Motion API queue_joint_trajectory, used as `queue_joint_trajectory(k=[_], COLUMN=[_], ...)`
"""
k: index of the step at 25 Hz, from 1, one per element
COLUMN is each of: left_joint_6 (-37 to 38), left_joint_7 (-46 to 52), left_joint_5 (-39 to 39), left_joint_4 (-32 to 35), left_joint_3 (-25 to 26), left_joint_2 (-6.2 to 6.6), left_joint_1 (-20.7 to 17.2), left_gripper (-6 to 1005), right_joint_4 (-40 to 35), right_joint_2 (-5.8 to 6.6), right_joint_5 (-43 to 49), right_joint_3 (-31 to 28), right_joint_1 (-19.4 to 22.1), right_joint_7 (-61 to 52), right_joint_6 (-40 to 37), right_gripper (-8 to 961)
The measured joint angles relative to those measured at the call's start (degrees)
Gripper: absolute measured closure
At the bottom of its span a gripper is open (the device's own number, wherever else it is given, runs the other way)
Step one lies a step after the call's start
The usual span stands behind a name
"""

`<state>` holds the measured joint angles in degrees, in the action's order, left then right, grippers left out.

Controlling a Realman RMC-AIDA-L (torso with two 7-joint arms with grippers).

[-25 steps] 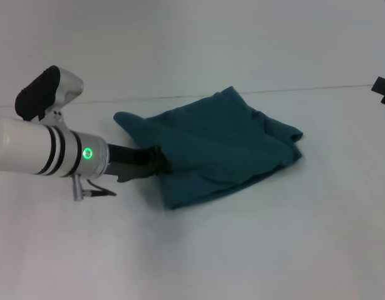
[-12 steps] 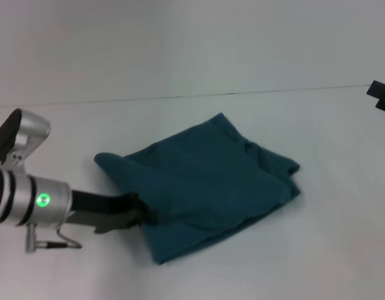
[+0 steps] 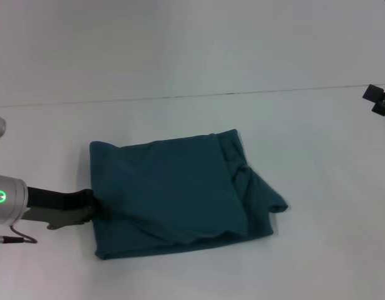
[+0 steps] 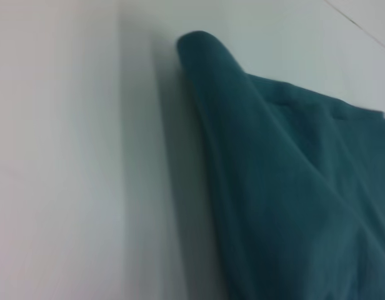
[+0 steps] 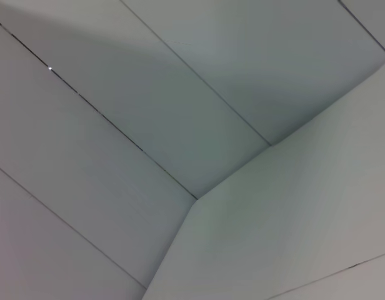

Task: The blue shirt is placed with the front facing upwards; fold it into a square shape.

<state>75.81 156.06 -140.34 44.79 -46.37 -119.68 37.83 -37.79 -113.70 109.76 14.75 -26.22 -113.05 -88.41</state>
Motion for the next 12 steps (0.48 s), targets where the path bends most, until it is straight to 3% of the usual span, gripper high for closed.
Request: queue_joint_trajectory(k=[12], left_joint_6=[0.04], left_joint_7=[0.37], left_joint_5=[-2.29], left_joint_4=[0.11], left_joint_3=[3.25], left_joint_2=[0.64], left_joint_1=[0.19], left_gripper=[898], right_joint_4=[0.01], right_joint_2=[0.0], right_joint_5=[-0.07], right_joint_3=[-0.07], right_joint_1=[0.15], right_joint_7=[0.17], right_joint_6=[0.08], right_gripper=[41])
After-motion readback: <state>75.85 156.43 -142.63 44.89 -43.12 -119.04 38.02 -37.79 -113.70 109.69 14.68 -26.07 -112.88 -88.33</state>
